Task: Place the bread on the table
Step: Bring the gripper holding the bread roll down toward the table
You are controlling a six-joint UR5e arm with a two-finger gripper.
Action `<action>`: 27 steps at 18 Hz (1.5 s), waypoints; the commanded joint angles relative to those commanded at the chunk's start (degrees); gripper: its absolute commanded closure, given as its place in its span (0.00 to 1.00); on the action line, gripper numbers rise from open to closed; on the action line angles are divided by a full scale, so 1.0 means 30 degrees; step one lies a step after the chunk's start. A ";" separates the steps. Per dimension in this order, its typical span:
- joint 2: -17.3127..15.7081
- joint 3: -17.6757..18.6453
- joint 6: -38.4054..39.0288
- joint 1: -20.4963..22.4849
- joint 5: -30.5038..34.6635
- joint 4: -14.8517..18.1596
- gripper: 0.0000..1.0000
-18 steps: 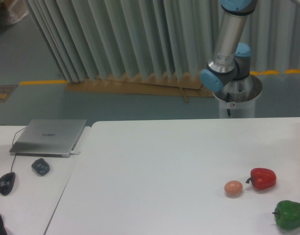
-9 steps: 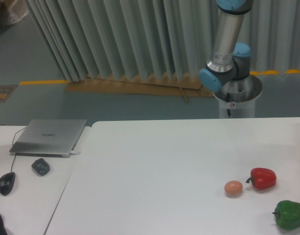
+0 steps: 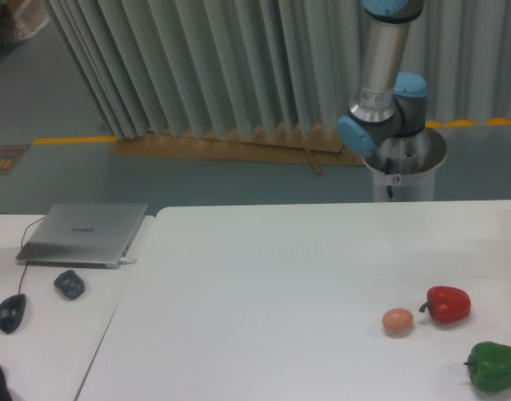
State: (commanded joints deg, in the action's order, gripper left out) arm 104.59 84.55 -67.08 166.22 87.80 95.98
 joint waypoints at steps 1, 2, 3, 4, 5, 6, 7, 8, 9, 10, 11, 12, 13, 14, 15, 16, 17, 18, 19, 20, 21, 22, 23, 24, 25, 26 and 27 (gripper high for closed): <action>-0.0029 0.0000 0.0470 -0.0470 0.0000 -0.0029 0.72; 0.0029 0.0000 0.1287 -0.1083 0.0145 -0.0116 0.72; 0.0029 0.0000 0.1528 -0.1525 0.0320 -0.0175 0.72; 0.0029 -0.0029 0.1588 -0.1790 0.0322 -0.0233 0.72; 0.0087 -0.0058 0.1647 -0.1967 0.0293 -0.0263 0.72; 0.0117 -0.0117 0.1734 -0.2113 0.0293 -0.0292 0.72; 0.0204 -0.0117 0.2286 -0.2434 0.0264 -0.0757 0.72; 0.0292 -0.0117 0.2785 -0.2756 0.0206 -0.1167 0.72; 0.0525 -0.0117 0.3341 -0.3166 0.0205 -0.1520 0.72; 0.0701 -0.0146 0.3897 -0.3489 0.0321 -0.1813 0.72; 0.0906 -0.0146 0.4309 -0.3811 0.0351 -0.2164 0.72; 0.0966 -0.0146 0.4458 -0.4017 0.0352 -0.2429 0.72; 0.0996 -0.0146 0.4489 -0.4135 0.0352 -0.2692 0.71; 0.0996 -0.0001 0.4489 -0.4194 0.0352 -0.2985 0.72; 0.0996 0.0000 0.4489 -0.4369 0.0381 -0.3307 0.72; 0.0996 -0.0029 0.4460 -0.4429 0.0352 -0.3629 0.72; 0.0996 0.0000 0.4489 -0.4516 0.0381 -0.3865 0.71; 0.1025 0.0000 0.4460 -0.4604 0.0381 -0.4128 0.71; 0.1054 0.0087 0.4518 -0.4779 0.0381 -0.4711 0.71; 0.1084 0.0059 0.4605 -0.4781 0.0323 -0.5006 0.71; 0.1084 0.0059 0.4751 -0.4810 0.0293 -0.5125 0.71; 0.1084 0.0088 0.4927 -0.4926 0.0322 -0.5185 0.70; 0.1113 0.0030 0.5073 -0.5014 0.0293 -0.5272 0.70; 0.1113 0.0029 0.5249 -0.5015 0.0293 -0.5476 0.70; 0.1113 0.0116 0.5251 -0.5044 0.0380 -0.5507 0.70; 0.1113 0.0117 0.5251 -0.5045 0.0381 -0.5508 0.70; 0.1113 0.0117 0.5251 -0.5074 0.0352 -0.5508 0.68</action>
State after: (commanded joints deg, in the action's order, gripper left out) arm 107.93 84.90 -51.33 151.00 88.86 79.45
